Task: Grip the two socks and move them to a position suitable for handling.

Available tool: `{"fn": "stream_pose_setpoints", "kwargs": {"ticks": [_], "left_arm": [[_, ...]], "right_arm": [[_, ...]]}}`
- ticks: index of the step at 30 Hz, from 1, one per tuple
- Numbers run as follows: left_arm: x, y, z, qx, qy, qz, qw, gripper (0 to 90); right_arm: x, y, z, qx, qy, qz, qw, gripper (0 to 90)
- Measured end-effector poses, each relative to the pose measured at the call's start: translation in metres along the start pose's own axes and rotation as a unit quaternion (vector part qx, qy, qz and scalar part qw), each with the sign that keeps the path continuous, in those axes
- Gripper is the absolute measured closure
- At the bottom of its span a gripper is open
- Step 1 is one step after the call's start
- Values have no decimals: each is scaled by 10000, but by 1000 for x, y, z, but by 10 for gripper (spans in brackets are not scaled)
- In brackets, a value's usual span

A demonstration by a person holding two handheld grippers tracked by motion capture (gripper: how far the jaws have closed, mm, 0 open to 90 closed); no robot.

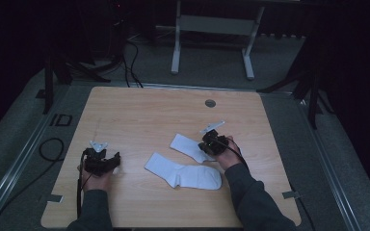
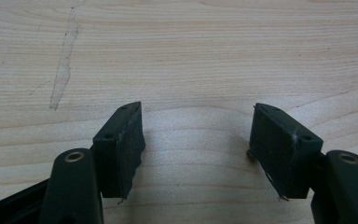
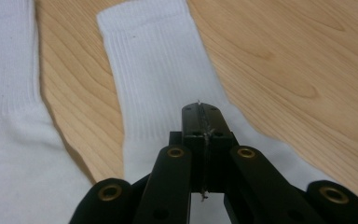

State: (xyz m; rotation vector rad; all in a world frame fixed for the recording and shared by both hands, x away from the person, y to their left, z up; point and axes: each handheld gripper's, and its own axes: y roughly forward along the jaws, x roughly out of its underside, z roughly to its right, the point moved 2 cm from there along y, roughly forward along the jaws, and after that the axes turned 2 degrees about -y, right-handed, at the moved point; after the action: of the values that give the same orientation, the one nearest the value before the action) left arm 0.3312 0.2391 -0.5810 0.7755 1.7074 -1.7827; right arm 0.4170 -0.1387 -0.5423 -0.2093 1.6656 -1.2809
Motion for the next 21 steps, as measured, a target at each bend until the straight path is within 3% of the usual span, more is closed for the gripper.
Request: {"fn": "stream_pose_setpoints", "kwargs": {"ticks": [11, 21], "left_arm": [[0, 0, 0, 21, 16, 5, 10000, 351], [-1, 1, 1, 29, 26, 6, 10000, 351]], "right_arm": [[1, 16, -6, -4, -44, -124, 9999, 892], [6, 16, -4, 6, -43, -138, 9999, 894]]}}
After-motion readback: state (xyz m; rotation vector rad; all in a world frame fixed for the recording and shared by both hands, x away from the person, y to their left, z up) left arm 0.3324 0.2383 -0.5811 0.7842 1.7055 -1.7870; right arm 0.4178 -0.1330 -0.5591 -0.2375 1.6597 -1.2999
